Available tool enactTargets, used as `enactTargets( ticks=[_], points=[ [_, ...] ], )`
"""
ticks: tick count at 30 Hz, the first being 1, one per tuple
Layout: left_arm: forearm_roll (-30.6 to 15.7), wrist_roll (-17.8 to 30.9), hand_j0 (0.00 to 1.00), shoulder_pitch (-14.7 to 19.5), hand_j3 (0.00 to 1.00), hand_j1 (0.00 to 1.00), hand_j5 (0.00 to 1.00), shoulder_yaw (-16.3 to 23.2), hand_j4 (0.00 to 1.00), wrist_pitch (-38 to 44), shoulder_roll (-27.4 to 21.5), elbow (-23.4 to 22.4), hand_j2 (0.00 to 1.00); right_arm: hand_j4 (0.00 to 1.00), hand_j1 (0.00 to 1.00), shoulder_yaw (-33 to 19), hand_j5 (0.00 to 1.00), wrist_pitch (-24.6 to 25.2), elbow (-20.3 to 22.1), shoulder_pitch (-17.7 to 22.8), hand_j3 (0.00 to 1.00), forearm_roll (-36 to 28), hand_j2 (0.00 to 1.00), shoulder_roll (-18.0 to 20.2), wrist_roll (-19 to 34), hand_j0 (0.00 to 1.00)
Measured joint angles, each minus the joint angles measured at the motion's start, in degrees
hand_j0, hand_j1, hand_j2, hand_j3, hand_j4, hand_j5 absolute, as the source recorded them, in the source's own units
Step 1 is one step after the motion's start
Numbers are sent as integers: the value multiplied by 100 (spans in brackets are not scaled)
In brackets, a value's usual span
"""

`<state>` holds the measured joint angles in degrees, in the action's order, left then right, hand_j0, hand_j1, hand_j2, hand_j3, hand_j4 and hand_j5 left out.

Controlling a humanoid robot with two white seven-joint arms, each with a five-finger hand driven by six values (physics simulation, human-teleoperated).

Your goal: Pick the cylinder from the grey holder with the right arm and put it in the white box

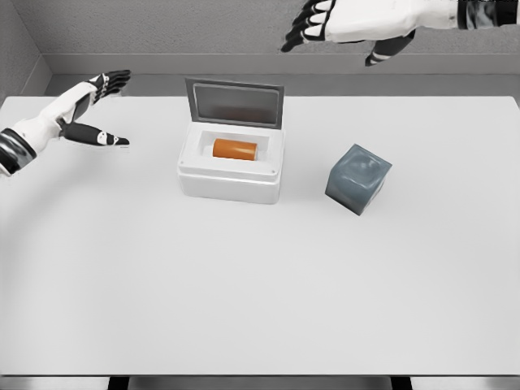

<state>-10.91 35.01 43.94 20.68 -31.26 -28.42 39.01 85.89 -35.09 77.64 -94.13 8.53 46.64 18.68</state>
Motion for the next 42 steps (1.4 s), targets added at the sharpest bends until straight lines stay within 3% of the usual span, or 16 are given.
enactTargets(
  ticks=[4, 8, 15, 24, 29, 34, 42],
  points=[
    [265, 0, 100, 158, 100, 100, 100, 14, 100, -1, 70, -128, 100, 100, 100, 0, 100, -1, 425, 211, 100, -82, 100, 752, -124, 100],
    [336, 0, 100, 677, 100, 100, 100, 335, 100, 1, 262, -491, 100, 100, 100, 1, 100, -1, 886, 545, 100, -111, 100, 1403, -154, 100],
    [547, 1, 100, 835, 100, 100, 100, 881, 100, 6, 541, -776, 100, 100, 100, -1, 100, 0, 1090, 712, 100, -120, 100, 1933, -149, 100],
    [729, 1, 100, 1327, 100, 100, 100, 1189, 100, 8, 681, -1199, 100, 100, 100, 6, 100, 0, 1104, 923, 100, -152, 100, 2049, -160, 100],
    [745, 0, 100, 1609, 100, 100, 100, 1232, 100, -68, 897, -1869, 100, 100, 100, 3, 100, 0, 1099, 976, 100, -162, 100, 2012, -165, 100],
    [815, 1, 100, 1626, 100, 100, 100, 1257, 100, -163, 1041, -2182, 100, 100, 100, 1, 100, 0, 1083, 1010, 100, -169, 100, 1984, -164, 100],
    [909, 1, 100, 1617, 100, 100, 100, 1269, 100, -200, 1071, -2176, 100, 100, 100, 4, 100, 1, 1007, 1019, 100, -181, 100, 1954, -168, 100]
  ],
)
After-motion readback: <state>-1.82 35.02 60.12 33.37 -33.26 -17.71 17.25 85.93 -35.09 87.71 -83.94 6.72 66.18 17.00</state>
